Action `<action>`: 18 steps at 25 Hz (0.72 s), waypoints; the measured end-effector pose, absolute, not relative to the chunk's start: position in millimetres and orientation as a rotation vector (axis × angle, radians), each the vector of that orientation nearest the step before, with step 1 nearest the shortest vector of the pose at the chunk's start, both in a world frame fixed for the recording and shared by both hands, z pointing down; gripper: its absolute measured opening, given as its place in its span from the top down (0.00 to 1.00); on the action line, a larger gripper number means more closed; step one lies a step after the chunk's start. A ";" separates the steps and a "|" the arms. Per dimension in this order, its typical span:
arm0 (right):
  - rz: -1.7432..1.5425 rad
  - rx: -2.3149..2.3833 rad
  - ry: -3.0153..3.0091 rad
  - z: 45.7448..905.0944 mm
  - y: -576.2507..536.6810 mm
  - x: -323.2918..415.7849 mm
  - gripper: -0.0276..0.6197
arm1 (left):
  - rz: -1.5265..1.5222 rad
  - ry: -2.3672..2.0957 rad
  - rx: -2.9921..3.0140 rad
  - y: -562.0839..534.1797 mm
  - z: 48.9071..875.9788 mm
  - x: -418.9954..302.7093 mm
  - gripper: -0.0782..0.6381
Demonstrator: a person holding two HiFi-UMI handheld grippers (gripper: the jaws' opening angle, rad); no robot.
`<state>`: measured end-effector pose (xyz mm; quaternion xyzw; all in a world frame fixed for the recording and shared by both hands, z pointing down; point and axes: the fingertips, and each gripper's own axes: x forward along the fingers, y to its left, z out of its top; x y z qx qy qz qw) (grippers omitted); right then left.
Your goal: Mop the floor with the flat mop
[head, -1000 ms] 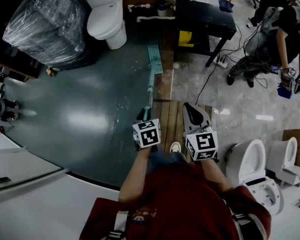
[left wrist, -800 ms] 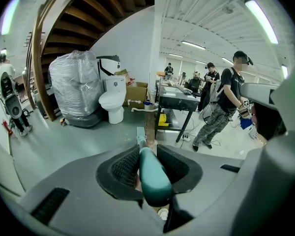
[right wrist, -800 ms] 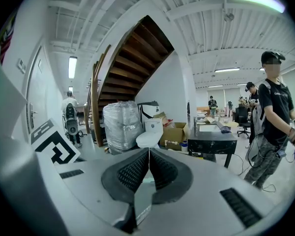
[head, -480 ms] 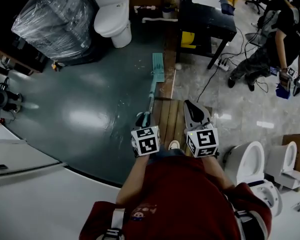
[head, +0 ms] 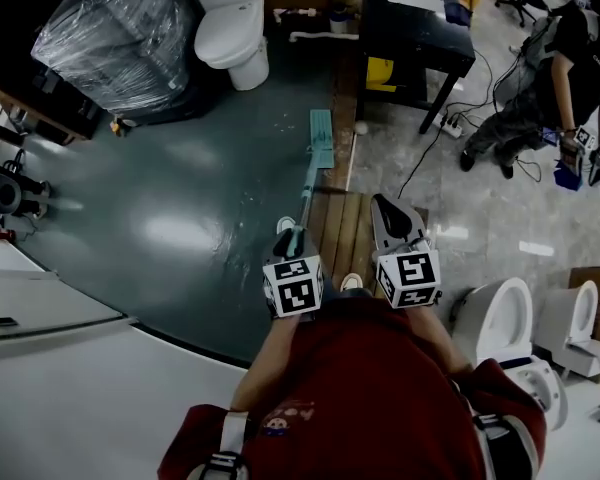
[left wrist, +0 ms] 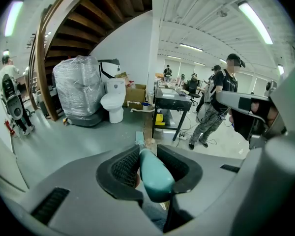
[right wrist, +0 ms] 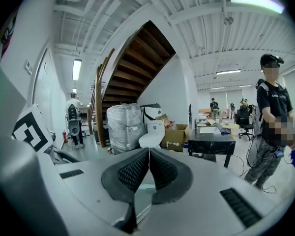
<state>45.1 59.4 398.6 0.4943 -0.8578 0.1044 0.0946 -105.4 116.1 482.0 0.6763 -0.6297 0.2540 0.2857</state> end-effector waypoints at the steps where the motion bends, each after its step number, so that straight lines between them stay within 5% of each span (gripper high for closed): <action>1: 0.309 1.464 -2.546 398.0 59.9 44.9 0.93 | 0.678 -1.682 1.807 118.2 480.9 -104.1 0.72; 18: 0.327 1.441 -2.541 405.5 55.4 37.1 0.93 | 0.706 -1.679 1.795 124.1 489.7 -102.8 0.72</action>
